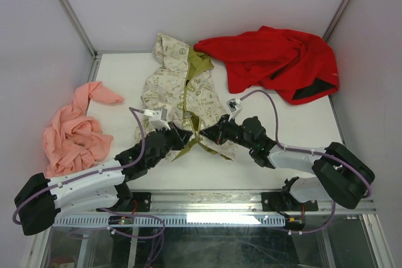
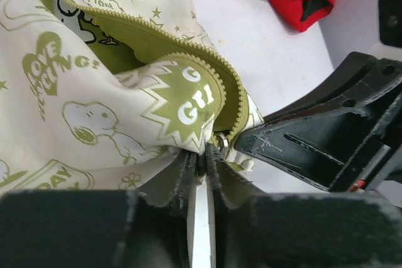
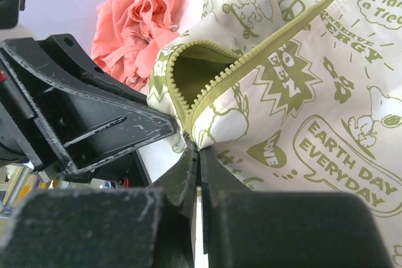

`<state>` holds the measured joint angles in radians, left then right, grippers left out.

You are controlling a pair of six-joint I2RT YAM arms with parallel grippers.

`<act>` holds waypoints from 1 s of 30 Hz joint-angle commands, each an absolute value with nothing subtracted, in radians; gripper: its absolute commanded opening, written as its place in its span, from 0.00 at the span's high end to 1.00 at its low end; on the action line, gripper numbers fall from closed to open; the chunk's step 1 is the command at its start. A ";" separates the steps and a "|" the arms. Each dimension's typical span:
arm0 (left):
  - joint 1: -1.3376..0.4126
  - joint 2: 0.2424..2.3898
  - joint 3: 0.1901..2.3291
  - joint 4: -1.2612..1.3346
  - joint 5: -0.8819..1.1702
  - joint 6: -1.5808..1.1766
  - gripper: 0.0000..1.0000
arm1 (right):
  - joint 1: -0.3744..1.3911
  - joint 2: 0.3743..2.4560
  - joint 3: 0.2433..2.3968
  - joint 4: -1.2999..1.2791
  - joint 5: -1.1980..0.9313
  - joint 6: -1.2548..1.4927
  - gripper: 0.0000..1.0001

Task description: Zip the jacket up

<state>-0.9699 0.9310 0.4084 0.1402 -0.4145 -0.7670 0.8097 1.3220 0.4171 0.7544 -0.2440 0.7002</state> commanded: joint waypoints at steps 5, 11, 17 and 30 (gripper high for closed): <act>-0.978 0.807 0.369 0.162 -0.397 -0.899 0.63 | 0.802 1.327 0.424 0.925 -0.320 0.726 1.00; -0.911 0.768 0.324 0.191 -0.305 -0.992 0.51 | 0.802 1.367 0.399 1.033 -0.367 0.759 1.00; -0.752 0.737 0.217 0.327 -0.081 -1.093 0.52 | 0.802 1.394 0.401 1.077 -0.387 0.776 1.00; -0.715 0.765 0.154 0.532 0.055 -1.103 0.59 | 0.802 1.393 0.403 1.072 -0.388 0.774 1.00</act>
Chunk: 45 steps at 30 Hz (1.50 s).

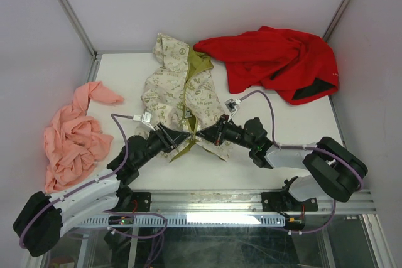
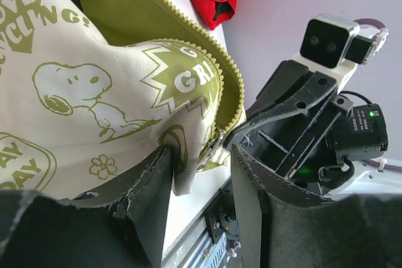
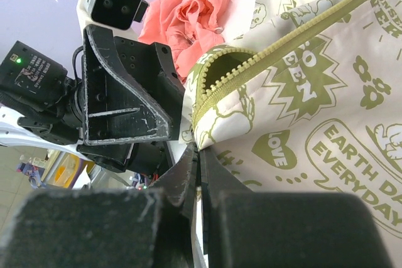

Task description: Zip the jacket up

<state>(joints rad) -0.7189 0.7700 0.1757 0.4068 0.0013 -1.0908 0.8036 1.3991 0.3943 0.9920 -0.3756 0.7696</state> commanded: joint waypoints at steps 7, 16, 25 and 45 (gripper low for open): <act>-0.716 0.800 0.169 0.550 0.078 -1.079 0.73 | 0.804 1.396 0.409 1.075 -0.399 0.777 1.00; -0.716 0.807 0.205 0.468 0.135 -1.030 1.00 | 0.796 1.376 0.401 1.057 -0.360 0.767 1.00; -0.717 0.793 0.219 0.390 0.239 -1.022 1.00 | 0.759 1.364 0.455 0.944 -0.315 0.699 1.00; -0.722 0.892 0.257 0.357 0.317 -1.017 1.00 | 0.713 1.322 0.522 0.801 -0.299 0.617 1.00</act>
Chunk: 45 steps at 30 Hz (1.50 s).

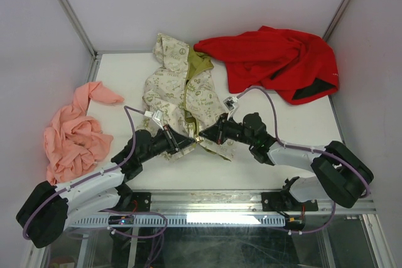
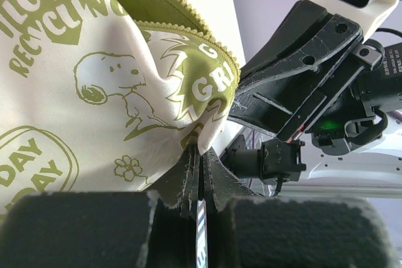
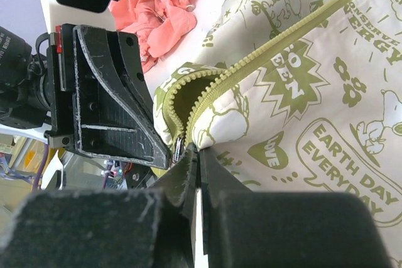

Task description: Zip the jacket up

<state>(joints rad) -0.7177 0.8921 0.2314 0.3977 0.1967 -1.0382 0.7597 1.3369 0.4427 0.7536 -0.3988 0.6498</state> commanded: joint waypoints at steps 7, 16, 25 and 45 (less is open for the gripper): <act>-0.714 0.907 0.302 0.335 0.277 -1.004 1.00 | 0.712 1.250 0.524 0.666 -0.299 0.617 1.00; -0.714 0.896 0.313 0.324 0.283 -0.996 1.00 | 0.718 0.999 0.512 0.386 -0.362 0.099 0.55; -0.714 0.893 0.313 0.321 0.305 -0.994 1.00 | 0.919 0.984 0.501 0.301 -0.344 -0.296 0.45; -0.715 0.893 0.319 0.313 0.328 -0.981 1.00 | 1.104 1.139 0.490 0.428 -0.101 -0.612 0.55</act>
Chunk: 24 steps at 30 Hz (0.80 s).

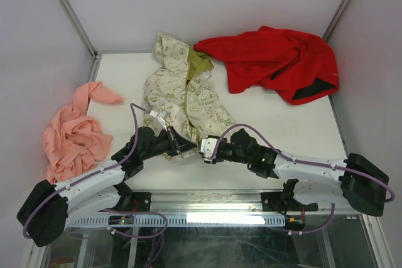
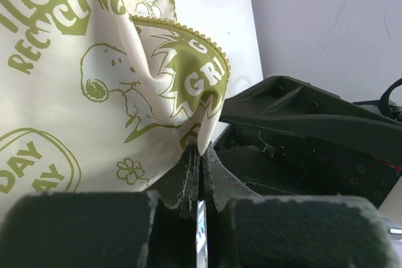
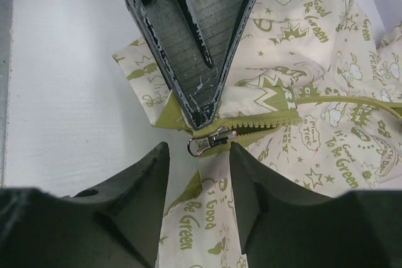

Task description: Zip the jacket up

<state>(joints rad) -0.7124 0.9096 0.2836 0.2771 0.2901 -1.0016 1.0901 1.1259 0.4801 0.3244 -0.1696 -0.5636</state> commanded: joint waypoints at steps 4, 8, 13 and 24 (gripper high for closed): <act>-0.715 0.891 0.321 0.296 0.327 -0.969 1.00 | 1.106 1.132 0.485 0.449 -0.069 -0.603 0.64; -0.715 0.891 0.333 0.249 0.319 -0.942 1.00 | 1.106 1.114 0.495 0.421 -0.095 -0.581 0.68; -0.715 0.893 0.348 0.221 0.314 -0.915 1.00 | 1.106 1.123 0.508 0.405 -0.104 -0.554 0.73; -0.716 0.894 0.355 0.178 0.293 -0.869 1.00 | 1.105 1.143 0.556 0.341 -0.134 -0.510 0.78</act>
